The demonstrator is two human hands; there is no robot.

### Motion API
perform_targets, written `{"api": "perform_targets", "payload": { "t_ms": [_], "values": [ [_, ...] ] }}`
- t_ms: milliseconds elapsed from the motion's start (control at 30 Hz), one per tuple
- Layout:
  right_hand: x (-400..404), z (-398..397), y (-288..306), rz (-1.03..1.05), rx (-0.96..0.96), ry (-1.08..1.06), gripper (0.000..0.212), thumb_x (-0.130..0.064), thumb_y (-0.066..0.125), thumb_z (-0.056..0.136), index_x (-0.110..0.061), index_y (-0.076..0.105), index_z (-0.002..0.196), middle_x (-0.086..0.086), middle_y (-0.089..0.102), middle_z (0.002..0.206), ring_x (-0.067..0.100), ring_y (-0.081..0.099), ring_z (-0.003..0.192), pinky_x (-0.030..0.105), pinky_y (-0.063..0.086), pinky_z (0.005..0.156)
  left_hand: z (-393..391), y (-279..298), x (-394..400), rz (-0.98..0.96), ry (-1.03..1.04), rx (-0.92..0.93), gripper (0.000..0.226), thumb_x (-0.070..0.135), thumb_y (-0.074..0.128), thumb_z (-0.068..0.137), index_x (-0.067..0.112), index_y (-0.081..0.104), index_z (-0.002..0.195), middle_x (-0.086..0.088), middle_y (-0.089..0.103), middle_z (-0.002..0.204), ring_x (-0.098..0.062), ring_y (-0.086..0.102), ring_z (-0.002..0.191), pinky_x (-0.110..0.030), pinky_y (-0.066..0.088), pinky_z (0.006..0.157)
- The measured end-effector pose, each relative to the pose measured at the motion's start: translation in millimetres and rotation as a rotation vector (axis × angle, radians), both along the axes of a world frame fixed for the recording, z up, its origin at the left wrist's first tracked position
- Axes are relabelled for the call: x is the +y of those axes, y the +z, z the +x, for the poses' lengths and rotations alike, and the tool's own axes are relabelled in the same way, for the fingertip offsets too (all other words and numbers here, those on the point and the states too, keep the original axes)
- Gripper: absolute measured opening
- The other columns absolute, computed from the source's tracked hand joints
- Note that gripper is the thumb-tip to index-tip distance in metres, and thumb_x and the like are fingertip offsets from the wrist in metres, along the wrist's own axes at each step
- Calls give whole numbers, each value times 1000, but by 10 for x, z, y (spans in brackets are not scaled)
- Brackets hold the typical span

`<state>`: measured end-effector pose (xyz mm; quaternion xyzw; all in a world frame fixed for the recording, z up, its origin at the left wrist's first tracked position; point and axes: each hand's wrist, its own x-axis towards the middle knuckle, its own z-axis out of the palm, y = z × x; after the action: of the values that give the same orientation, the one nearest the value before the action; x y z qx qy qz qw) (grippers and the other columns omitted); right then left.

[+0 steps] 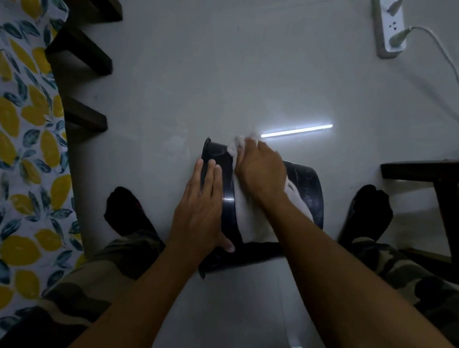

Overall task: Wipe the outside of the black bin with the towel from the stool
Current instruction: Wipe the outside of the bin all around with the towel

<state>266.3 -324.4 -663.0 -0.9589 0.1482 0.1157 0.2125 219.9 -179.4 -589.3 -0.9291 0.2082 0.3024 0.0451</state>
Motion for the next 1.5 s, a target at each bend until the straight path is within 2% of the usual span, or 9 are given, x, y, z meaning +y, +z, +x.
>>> {"api": "perform_targets", "payload": {
  "t_ms": [167, 267, 467, 633, 800, 900, 1067, 1300, 1500],
  "values": [
    [24, 6, 43, -54, -71, -30, 41, -31, 38, 109, -9, 51, 141, 14, 71, 117, 25, 70, 100, 37, 55, 92, 33, 21, -39, -4, 28, 10, 172, 84, 81, 40, 1, -15, 158, -17, -19, 167, -37, -21, 153, -43, -11, 120],
    [150, -522, 163, -115, -54, 209, 60, -36, 36, 107, -6, 26, 158, 21, 45, 153, 30, 48, 136, 42, 37, 116, 8, 32, -17, -14, 23, 4, 172, 81, 83, 40, 1, -14, 158, -19, -18, 167, -38, -20, 153, -44, -12, 120],
    [225, -1379, 362, -86, -75, 317, 98, -45, 82, 79, -7, 35, 156, 20, 39, 161, 35, 38, 149, 49, 27, 122, -44, 13, -8, -94, 47, -35, 154, 85, 72, 57, 4, -8, 160, -16, -13, 169, -34, -15, 155, -40, -8, 120],
    [-65, -1302, 432, -14, -166, 459, 78, -48, 65, 87, -17, 42, 154, 13, 40, 161, 31, 35, 151, 46, 23, 123, -152, -20, 15, 4, -53, -59, 161, 91, 68, 51, 1, -10, 159, -23, -16, 166, -42, -19, 152, -49, -11, 123],
    [-2, -729, 355, 90, -133, 136, 52, -38, 43, 106, -16, 41, 153, 11, 55, 149, 25, 50, 138, 42, 38, 118, -316, -65, 82, 3, -53, -92, 158, 94, 68, 48, 1, 6, 161, -24, -6, 167, -43, -11, 154, -48, -19, 122],
    [-179, -237, 286, 81, 76, 8, 47, -41, 29, 107, -14, 55, 135, 12, 70, 121, 28, 66, 108, 42, 48, 100, -335, -23, 84, -8, 7, -73, 165, 88, 76, 39, 0, 7, 160, -20, -7, 168, -37, -13, 154, -40, -22, 119],
    [-861, -54, 84, 92, 489, -157, 58, -49, 21, 103, -15, 53, 137, 17, 61, 139, 37, 59, 123, 50, 41, 108, -268, 50, 30, -38, 55, -13, 166, 82, 82, 42, 3, -5, 160, -15, -18, 168, -34, -17, 154, -44, -3, 120],
    [-618, -1024, 256, -77, -84, -208, 49, -32, 38, 107, -8, 43, 150, 21, 57, 140, 38, 54, 128, 49, 45, 108, -149, 65, 10, -86, 87, -5, 168, 77, 87, 39, 6, -6, 160, -12, -17, 168, -33, -16, 155, -48, 4, 125],
    [269, -1742, 448, 20, -98, 78, 68, -35, 55, 97, -14, 32, 158, 18, 32, 165, 37, 28, 153, 59, 33, 119, -198, 131, -10, -71, 99, -14, 161, 80, 82, 47, 11, -11, 160, -10, -23, 167, -34, -8, 156, -51, 20, 124]
  ]
}}
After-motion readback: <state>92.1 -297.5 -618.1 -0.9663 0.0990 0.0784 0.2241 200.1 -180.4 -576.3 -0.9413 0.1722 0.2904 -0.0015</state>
